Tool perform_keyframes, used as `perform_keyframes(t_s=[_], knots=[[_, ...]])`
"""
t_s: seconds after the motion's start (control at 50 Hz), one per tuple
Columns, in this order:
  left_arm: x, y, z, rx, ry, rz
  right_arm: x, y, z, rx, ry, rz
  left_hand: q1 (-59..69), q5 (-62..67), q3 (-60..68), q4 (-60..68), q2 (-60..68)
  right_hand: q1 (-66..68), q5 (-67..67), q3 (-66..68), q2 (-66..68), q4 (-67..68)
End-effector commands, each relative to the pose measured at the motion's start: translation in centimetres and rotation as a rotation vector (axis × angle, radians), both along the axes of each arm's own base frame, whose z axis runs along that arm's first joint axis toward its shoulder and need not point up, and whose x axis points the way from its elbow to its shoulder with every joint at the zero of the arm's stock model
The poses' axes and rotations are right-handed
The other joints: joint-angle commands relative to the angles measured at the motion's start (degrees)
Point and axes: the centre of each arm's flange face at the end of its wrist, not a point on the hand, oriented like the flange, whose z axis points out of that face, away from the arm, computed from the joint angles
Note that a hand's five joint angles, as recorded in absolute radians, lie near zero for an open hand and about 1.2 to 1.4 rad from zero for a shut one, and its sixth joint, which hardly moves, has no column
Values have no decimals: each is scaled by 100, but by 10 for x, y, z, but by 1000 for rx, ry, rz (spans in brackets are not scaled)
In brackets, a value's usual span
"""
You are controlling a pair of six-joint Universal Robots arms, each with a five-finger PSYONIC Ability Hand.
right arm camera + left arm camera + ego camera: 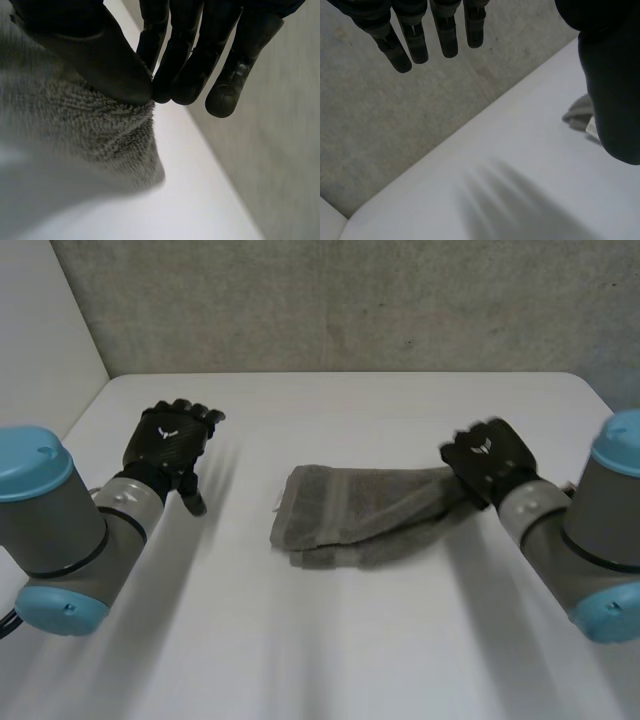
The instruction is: Fold the towel.
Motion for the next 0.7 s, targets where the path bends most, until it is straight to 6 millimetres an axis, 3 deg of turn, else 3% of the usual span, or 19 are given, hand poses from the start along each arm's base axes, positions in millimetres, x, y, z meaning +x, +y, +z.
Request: perform_keyframes(t_s=[0.02, 0.04, 0.08, 0.1, 0.14, 0.2, 0.22, 0.24, 0.26, 0.28, 0.3, 0.32, 0.34, 0.36, 0.4, 0.42, 0.46, 0.58, 0.7], knots=[[-12, 6, 38, -70, 114, -33, 104, 55, 12, -156, 50, 361, -504, -1239, -359, -460, -445, 616, 348, 363, 410, 342], [-12, 6, 38, -70, 115, -33, 104, 55, 12, -156, 50, 362, -504, -1239, -359, -460, -445, 616, 348, 363, 410, 342], [-13, 5, 52, -75, 199, -33, 136, 82, -9, -174, 114, 468, -504, -1239, -359, -460, -445, 616, 348, 363, 410, 342], [-13, 5, 52, -75, 200, -33, 136, 82, -9, -174, 114, 469, -504, -1239, -359, -460, -445, 616, 348, 363, 410, 342], [-13, 4, 62, -75, 256, -41, 151, 102, -32, -148, 179, 532, -505, -1239, -359, -460, -445, 616, 348, 363, 410, 342], [-13, 3, 64, -75, 273, -40, 152, 105, -39, -124, 198, 534, -504, -1239, -359, -460, -445, 616, 348, 363, 410, 342], [-15, 4, 64, -69, 280, -43, 151, 104, -43, -100, 207, 519, -504, -1239, -359, -460, -445, 272, 4, 19, 66, -2], [-16, 5, 62, -60, 279, -47, 148, 100, -46, -79, 207, 489, -488, -1222, -343, -443, -428, -1563, -1831, -1816, -1769, -1837], [-16, 5, 62, -60, 279, -47, 148, 100, -46, -78, 207, 488, -488, -1222, -342, -443, -428, -1582, -1849, -1835, -1787, -1856], [-18, 7, 62, -56, 279, -54, 145, 100, -45, -54, 186, 457, -471, -1205, -326, -427, -411, -4047, -4314, -4299, -4252, -4320], [-21, 8, 61, -53, 280, -60, 141, 96, -37, -24, 135, 410, -471, -1205, -326, -426, -411, -5620, -5888, -5873, -5826, -5894], [-21, 8, 61, -53, 280, -60, 141, 96, -37, -24, 134, 409, -471, -1205, -326, -426, -411, -5636, -5903, -5888, -5841, -5909], [-24, 9, 60, -52, 280, -68, 134, 89, -17, -2, 48, 353, -471, -1205, -326, -426, -411, -6102, -6370, -6355, -6308, -6376], [-24, 9, 60, -52, 280, -68, 134, 89, -17, -2, 47, 352, -471, -1205, -326, -426, -411, -6107, -6374, -6360, -6312, -6381], [-29, 9, 59, -47, 283, -80, 109, 68, 19, 44, -131, 241, -454, -1188, -309, -410, -394, -6384, -6652, -6637, -6590, -6658], [-29, 9, 59, -47, 283, -80, 108, 68, 20, 44, -131, 240, -454, -1188, -309, -410, -394, -6384, -6652, -6637, -6590, -6658], [-38, 11, 56, -36, 286, -100, 84, 52, 35, 94, -245, 152, -420, -1155, -275, -376, -361, -6384, -6652, -6637, -6590, -6658], [-57, 21, 41, 33, 287, -146, 63, 41, 27, 145, -256, 84, -404, -1138, -258, -359, -344, -6384, -6652, -6637, -6590, -6658], [-77, 32, 3, 151, 237, -164, 55, 34, 11, 185, -238, 50, -387, -1121, -242, -342, -327, -6384, -6652, -6637, -6590, -6658]])
